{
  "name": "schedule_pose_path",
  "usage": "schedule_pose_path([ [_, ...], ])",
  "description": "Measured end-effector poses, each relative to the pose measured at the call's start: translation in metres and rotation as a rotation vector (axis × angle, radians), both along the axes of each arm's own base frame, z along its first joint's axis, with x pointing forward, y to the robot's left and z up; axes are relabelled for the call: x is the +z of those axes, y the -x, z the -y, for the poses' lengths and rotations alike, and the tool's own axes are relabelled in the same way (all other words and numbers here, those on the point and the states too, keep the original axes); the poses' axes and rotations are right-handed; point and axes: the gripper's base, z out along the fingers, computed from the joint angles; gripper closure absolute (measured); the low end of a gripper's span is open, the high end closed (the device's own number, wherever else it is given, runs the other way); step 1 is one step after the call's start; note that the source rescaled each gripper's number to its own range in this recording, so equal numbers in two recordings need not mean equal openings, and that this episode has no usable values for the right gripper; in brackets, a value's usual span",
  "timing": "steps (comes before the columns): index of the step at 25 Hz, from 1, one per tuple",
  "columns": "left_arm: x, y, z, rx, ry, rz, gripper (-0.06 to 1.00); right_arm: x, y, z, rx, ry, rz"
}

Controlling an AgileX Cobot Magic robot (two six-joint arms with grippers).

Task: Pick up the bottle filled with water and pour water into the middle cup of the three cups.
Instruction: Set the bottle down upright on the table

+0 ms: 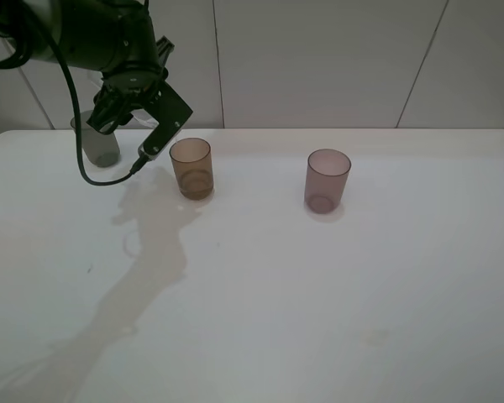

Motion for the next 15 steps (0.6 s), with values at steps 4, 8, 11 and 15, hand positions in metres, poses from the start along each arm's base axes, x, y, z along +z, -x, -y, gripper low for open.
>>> schedule_pose_path([
  [4,0.0000,0.0000,0.0001,-0.007,-0.007,-0.003,0.93,0.0000,0.0000,0.0000,0.000,0.000,0.000],
  [8,0.0000,0.0000,0.0001,-0.038,-0.044,-0.014,0.93,0.0000,0.0000,0.0000,0.000,0.000,0.000],
  [11,0.0000,0.0000,0.0001,-0.052,-0.060,-0.018,0.93,0.0000,0.0000,0.0000,0.000,0.000,0.000],
  [15,0.0000,-0.0001,0.0003,-0.057,-0.062,-0.019,0.93,0.0000,0.0000,0.0000,0.000,0.000,0.000],
])
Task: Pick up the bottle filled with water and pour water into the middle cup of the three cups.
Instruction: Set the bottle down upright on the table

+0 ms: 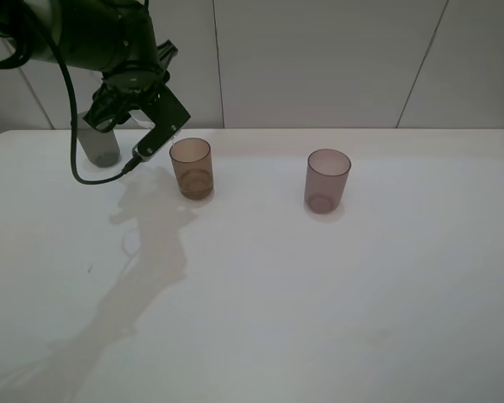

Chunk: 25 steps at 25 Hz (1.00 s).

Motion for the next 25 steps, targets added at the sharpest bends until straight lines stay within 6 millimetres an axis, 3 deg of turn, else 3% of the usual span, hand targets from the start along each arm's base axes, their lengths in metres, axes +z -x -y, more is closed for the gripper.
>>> schedule_pose_path([
  [6,-0.001,0.000,0.000,0.020,0.030,0.000,0.93,0.000,0.000,0.000,0.000,0.000,0.000],
  [10,-0.003,0.003,0.002,0.127,0.176,-0.001,0.93,0.000,0.000,0.000,0.000,0.000,0.000],
  [13,-0.002,0.006,0.005,0.242,0.347,-0.009,0.93,0.000,0.000,0.000,0.000,0.000,0.000],
  [17,0.017,0.015,0.009,0.434,0.654,-0.011,0.93,0.000,0.000,0.000,0.000,0.000,0.000],
  [25,0.045,0.037,0.004,0.961,1.219,0.012,0.93,0.000,0.000,0.000,0.000,0.000,0.000],
])
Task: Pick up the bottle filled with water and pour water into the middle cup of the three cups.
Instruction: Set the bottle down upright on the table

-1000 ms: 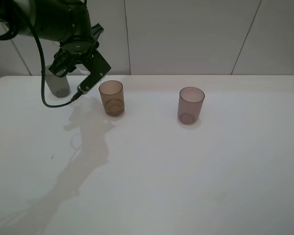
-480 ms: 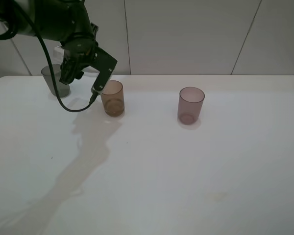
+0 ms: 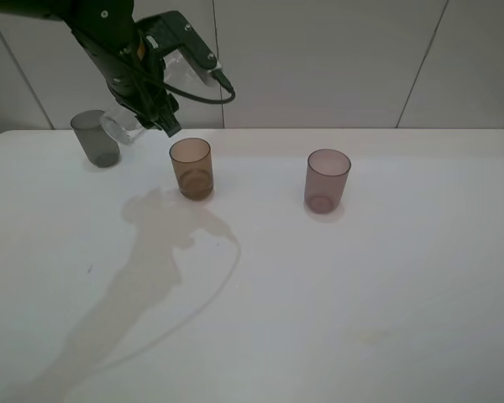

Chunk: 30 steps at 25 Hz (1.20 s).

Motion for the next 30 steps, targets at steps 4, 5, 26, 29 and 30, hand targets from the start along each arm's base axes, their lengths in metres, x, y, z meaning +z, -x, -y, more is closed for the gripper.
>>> schedule_pose_path([
  [4,-0.008,0.013,-0.020,0.223,0.221,-0.001,0.93,0.000,0.000,0.000,0.000,0.000,0.000],
  [5,-0.014,0.017,-0.027,0.266,0.259,-0.008,0.93,0.000,0.000,0.000,0.000,0.000,0.000],
  [26,-0.080,0.057,-0.095,0.133,0.737,0.184,0.93,0.000,0.000,0.000,0.000,0.000,0.000],
  [29,-0.094,0.063,-0.099,0.067,0.668,0.236,0.93,0.000,0.000,0.000,0.000,0.000,0.000],
  [30,-0.098,0.065,-0.100,0.060,0.655,0.253,0.93,0.000,0.000,0.000,0.000,0.000,0.000],
])
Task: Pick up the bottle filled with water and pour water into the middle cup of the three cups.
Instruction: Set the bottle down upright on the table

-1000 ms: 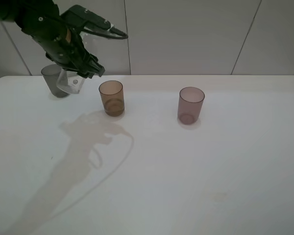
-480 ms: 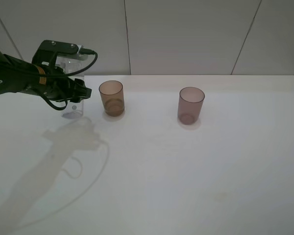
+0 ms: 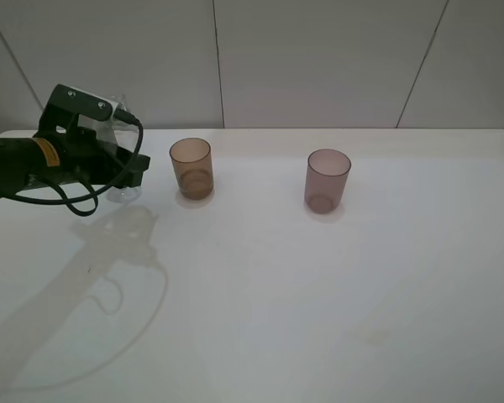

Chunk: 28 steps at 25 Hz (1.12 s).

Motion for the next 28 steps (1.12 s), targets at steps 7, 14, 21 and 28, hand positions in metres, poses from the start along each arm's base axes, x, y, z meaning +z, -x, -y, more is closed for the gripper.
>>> schedule_pose_path([
  [7,-0.030,0.009,-0.005,0.029,-0.011,0.092,0.93,0.000,0.000,0.000,0.003,-0.005,0.000],
  [14,-0.056,0.011,-0.005,0.038,0.017,0.074,0.93,0.000,0.000,0.000,0.000,0.000,0.000],
  [21,-0.058,0.015,-0.006,0.041,0.031,0.077,0.93,0.000,0.000,0.000,0.000,0.000,0.000],
  [28,-0.057,0.016,-0.006,0.041,0.035,0.081,0.36,0.000,0.000,0.000,0.000,0.000,0.000],
])
